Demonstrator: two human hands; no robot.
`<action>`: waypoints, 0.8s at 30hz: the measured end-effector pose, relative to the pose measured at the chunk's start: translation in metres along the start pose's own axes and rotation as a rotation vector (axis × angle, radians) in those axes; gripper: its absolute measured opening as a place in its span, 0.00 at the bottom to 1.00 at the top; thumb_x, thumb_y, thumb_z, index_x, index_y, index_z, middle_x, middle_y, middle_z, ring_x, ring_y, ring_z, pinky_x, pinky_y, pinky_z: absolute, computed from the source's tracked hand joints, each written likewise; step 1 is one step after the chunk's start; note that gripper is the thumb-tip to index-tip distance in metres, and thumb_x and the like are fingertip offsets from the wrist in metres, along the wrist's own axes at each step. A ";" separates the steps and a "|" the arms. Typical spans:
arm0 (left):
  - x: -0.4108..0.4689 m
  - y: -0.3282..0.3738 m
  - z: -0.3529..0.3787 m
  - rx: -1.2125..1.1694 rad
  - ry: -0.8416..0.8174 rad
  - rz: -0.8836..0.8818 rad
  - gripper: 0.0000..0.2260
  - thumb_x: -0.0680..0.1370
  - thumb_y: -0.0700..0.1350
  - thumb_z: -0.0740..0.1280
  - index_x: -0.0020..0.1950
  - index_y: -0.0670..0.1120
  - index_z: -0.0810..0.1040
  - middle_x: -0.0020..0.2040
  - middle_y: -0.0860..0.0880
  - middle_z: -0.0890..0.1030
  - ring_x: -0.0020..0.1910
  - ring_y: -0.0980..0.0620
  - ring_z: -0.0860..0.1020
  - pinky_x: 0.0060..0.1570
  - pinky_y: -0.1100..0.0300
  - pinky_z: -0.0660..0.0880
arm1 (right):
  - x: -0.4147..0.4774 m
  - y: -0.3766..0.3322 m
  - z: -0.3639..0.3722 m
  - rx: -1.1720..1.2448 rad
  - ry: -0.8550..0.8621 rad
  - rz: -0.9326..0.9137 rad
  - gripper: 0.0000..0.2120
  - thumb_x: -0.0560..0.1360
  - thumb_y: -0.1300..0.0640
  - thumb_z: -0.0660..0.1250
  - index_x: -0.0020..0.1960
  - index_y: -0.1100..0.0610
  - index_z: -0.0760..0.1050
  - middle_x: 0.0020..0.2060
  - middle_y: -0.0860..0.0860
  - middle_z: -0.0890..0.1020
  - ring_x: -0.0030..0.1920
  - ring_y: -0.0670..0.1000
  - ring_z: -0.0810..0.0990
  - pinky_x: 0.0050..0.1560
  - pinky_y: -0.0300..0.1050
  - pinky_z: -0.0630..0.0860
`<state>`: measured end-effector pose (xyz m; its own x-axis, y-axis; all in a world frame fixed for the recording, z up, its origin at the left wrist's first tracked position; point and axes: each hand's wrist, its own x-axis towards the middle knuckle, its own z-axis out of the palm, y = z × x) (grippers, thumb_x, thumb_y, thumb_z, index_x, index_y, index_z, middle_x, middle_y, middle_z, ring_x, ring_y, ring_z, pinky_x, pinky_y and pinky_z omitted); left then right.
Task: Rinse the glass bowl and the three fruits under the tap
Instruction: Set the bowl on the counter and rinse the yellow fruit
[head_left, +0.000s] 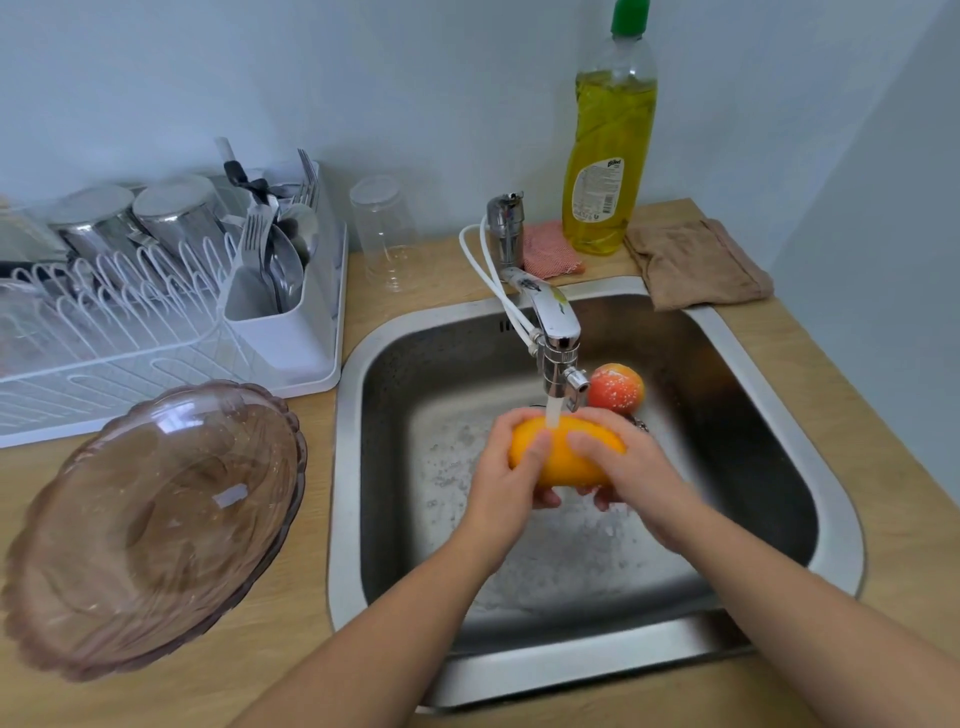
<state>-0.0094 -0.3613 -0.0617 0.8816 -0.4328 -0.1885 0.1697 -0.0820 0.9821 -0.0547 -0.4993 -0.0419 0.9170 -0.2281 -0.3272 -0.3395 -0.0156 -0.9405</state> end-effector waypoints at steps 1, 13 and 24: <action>0.003 0.002 -0.001 -0.008 0.050 -0.030 0.06 0.82 0.53 0.57 0.55 0.58 0.73 0.53 0.44 0.76 0.37 0.51 0.79 0.32 0.60 0.78 | -0.001 0.004 0.002 -0.105 0.004 -0.081 0.09 0.76 0.53 0.67 0.54 0.41 0.74 0.49 0.50 0.76 0.41 0.52 0.79 0.31 0.42 0.75; 0.003 -0.006 -0.009 0.144 -0.015 0.040 0.11 0.77 0.61 0.57 0.54 0.60 0.72 0.55 0.47 0.75 0.44 0.46 0.80 0.32 0.62 0.77 | -0.006 0.001 0.005 -0.042 0.018 -0.017 0.09 0.76 0.51 0.66 0.56 0.45 0.75 0.47 0.56 0.78 0.28 0.56 0.80 0.24 0.42 0.73; -0.003 -0.014 -0.005 0.344 -0.037 0.119 0.10 0.81 0.55 0.58 0.61 0.67 0.66 0.60 0.52 0.69 0.48 0.48 0.77 0.32 0.67 0.75 | 0.000 0.000 -0.001 0.028 0.153 0.123 0.09 0.77 0.45 0.63 0.55 0.46 0.74 0.48 0.55 0.78 0.31 0.53 0.80 0.26 0.40 0.72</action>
<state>-0.0120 -0.3540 -0.0745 0.8685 -0.4893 -0.0793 -0.0966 -0.3240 0.9411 -0.0545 -0.5000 -0.0416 0.8258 -0.3719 -0.4241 -0.4389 0.0485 -0.8972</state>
